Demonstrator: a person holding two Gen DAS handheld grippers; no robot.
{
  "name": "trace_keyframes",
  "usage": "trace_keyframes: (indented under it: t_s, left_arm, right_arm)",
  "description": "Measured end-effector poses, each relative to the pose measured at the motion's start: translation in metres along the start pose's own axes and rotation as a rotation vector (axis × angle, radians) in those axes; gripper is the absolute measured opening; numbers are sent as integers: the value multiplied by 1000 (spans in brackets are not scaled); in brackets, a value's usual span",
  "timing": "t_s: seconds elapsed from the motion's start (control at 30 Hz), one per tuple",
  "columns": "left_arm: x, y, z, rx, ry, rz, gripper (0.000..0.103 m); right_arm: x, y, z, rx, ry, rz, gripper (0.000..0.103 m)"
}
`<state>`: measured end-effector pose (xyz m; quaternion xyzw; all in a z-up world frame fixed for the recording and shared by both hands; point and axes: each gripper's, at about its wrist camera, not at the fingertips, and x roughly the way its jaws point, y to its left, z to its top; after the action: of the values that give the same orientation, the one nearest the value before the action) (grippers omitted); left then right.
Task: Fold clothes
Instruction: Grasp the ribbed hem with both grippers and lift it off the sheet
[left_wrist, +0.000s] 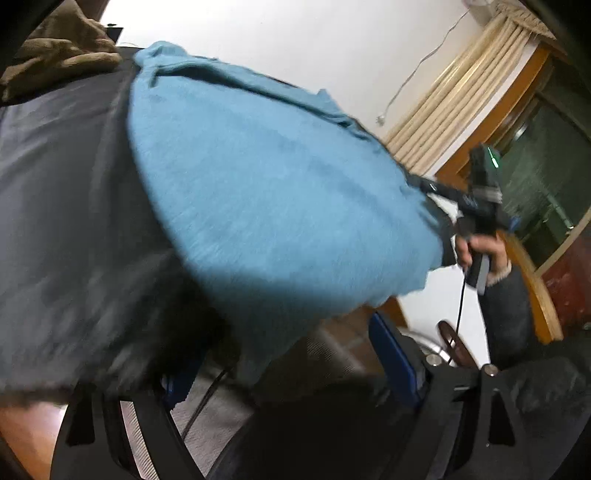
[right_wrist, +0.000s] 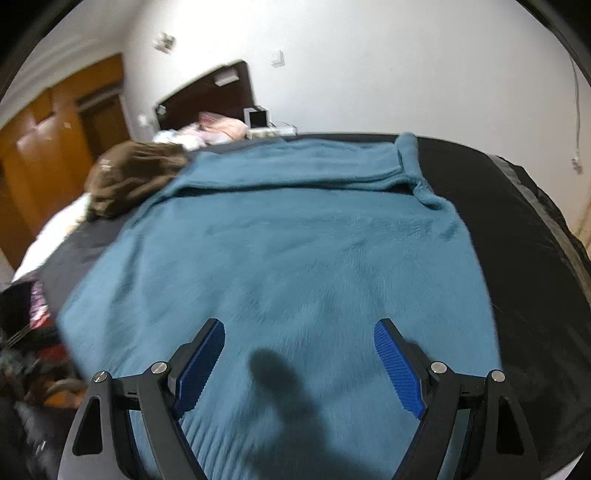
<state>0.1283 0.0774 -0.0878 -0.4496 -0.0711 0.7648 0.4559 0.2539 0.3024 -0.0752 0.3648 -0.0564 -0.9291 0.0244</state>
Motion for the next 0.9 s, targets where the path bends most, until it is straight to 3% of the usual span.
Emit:
trace_keyframes:
  t_s: [0.3, 0.57, 0.67, 0.7, 0.77, 0.87, 0.9]
  left_arm:
    - [5, 3, 3, -26, -24, -56, 88]
    - [9, -4, 4, -9, 1, -60, 88]
    - [10, -6, 4, -7, 11, -61, 88]
    - [11, -7, 5, -6, 15, -61, 87]
    - [12, -8, 5, -4, 22, -62, 78]
    - [13, -5, 3, -21, 59, -51, 45]
    - [14, -6, 3, -27, 73, -50, 29]
  right_arm:
    - [-81, -43, -63, 94, 39, 39, 85]
    - [-60, -71, -93, 205, 139, 15, 84]
    - [-50, -85, -92, 277, 142, 60, 62]
    - [-48, -86, -92, 288, 149, 76, 49]
    - [-43, -84, -94, 286, 168, 110, 34]
    - [-43, -75, -95, 248, 183, 107, 18]
    - [-45, -73, -94, 239, 176, 109, 15]
